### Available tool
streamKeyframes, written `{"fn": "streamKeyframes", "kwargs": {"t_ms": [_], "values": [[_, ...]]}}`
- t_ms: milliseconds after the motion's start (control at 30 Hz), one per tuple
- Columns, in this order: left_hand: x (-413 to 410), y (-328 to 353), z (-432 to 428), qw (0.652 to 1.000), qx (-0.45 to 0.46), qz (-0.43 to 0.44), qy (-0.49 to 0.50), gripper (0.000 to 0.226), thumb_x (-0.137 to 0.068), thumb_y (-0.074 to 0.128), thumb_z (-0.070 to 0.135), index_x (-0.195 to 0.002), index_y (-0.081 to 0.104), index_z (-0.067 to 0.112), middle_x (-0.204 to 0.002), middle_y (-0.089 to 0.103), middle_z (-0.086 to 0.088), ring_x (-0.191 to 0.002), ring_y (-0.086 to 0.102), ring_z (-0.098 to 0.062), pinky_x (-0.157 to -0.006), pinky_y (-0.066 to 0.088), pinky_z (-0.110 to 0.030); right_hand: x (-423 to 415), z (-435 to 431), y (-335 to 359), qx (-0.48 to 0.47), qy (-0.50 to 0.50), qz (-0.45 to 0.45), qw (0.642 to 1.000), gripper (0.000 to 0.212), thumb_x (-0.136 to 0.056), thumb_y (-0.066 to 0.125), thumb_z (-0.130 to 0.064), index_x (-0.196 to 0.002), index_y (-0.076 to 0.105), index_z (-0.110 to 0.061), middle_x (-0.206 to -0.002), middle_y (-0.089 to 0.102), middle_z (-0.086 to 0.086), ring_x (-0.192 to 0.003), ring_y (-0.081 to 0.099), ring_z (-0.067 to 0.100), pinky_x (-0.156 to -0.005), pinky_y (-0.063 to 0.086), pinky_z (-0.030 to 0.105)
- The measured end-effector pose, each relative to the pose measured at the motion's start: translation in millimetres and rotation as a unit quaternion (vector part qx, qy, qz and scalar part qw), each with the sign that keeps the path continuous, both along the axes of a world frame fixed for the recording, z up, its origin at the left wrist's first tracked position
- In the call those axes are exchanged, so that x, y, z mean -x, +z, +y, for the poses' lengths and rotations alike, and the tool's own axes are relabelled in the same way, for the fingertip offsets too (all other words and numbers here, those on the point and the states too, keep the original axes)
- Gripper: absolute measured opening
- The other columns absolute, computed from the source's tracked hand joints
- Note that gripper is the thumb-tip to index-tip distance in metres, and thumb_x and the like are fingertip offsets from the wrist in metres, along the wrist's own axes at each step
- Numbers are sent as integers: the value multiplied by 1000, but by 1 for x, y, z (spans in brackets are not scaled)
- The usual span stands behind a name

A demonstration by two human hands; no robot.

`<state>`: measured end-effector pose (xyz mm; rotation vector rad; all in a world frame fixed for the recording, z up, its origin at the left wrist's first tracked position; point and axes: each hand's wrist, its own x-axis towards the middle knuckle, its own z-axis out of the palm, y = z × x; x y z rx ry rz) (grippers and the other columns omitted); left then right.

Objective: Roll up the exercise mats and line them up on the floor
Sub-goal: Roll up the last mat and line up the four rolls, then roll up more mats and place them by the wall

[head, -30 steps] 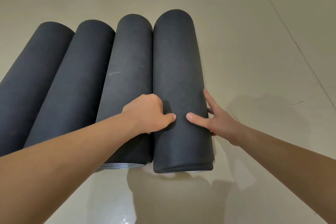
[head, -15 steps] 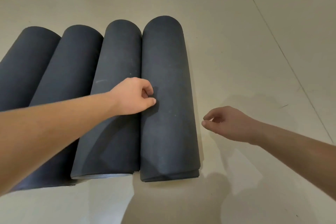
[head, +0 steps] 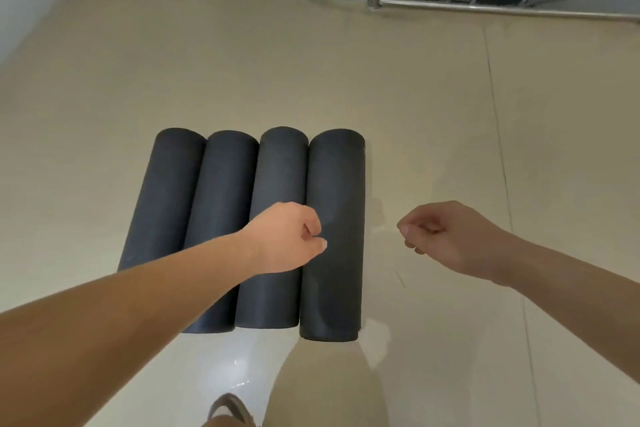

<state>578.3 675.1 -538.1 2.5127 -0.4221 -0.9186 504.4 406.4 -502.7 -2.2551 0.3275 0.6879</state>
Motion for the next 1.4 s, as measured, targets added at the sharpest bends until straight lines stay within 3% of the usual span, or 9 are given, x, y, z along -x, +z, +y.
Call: {"fn": "streamKeyframes", "kwargs": {"t_ms": [200, 333, 500, 667, 800, 900, 1033, 1233, 1400], "values": [[15, 190, -3, 996, -15, 26, 82, 27, -100, 62, 40, -110, 70, 16, -105, 75, 0, -98, 69, -18, -92, 59, -39, -31, 16, 200, -7, 45, -26, 999, 16, -101, 59, -43, -105, 73, -35, -92, 71, -16, -85, 65, 1, -80, 49, 22], [26, 275, -43, 993, 3, 25, 117, 27, -100, 63, 42, -119, 67, 24, -98, 69, 13, -89, 65, -6, -79, 54, -22, -41, -4, 282, -21, 50, -43, 998, 22, -100, 60, -45, -113, 72, -32, -99, 71, -13, -93, 67, 4, -88, 55, 27], [34, 339, -97, 980, 42, 17, 194, 39, -100, 66, 42, -135, 62, 25, -122, 69, 9, -110, 66, -13, -100, 55, -35, -41, -59, 340, -25, 75, -48, 996, 36, -100, 60, -47, -132, 63, -31, -114, 65, -15, -99, 64, 6, -88, 51, 26], [33, 374, -124, 961, 60, 11, 269, 46, -101, 66, 42, -143, 54, 27, -117, 68, 13, -108, 66, -10, -95, 52, -26, -78, -102, 380, -43, 108, -62, 991, 37, -99, 61, -47, -132, 64, -31, -105, 63, -21, -95, 63, -2, -78, 48, 21], [9, 382, -120, 940, 62, -19, 334, 35, -100, 68, 39, -131, 64, 23, -117, 69, 12, -108, 67, -9, -100, 55, -31, -137, -104, 393, -78, 121, -72, 987, 33, -100, 62, -44, -132, 62, -34, -104, 67, -17, -93, 64, -4, -73, 45, 17], [-20, 376, -111, 921, 58, -38, 384, 41, -100, 67, 41, -136, 62, 24, -127, 66, 12, -116, 63, -8, -104, 52, -30, -185, -95, 391, -92, 143, -63, 984, 32, -100, 64, -42, -130, 64, -33, -102, 69, -15, -86, 65, -3, -74, 46, 19], [-81, 368, -107, 888, 75, -29, 454, 45, -98, 67, 45, -139, 60, 26, -131, 65, 13, -119, 63, -9, -107, 52, -35, -262, -92, 394, -82, 180, -52, 979, 28, -99, 65, -42, -125, 67, -32, -100, 69, -13, -79, 64, -7, -70, 45, 16], [-191, 378, -122, 869, 68, -25, 490, 47, -97, 66, 44, -140, 60, 25, -134, 65, 13, -120, 63, -11, -107, 51, -35, -388, -105, 420, -48, 238, -58, 968, 26, -98, 65, -43, -121, 70, -32, -99, 70, -13, -89, 66, 1, -78, 50, 20], [-286, 371, -138, 849, 71, -3, 524, 27, -98, 67, 39, -123, 62, 32, -112, 64, 22, -108, 64, -7, -95, 49, -25, -498, -114, 418, -44, 263, -61, 962, 16, -97, 66, -44, -112, 71, -38, -95, 71, -12, -81, 64, -5, -71, 44, 14]]}}
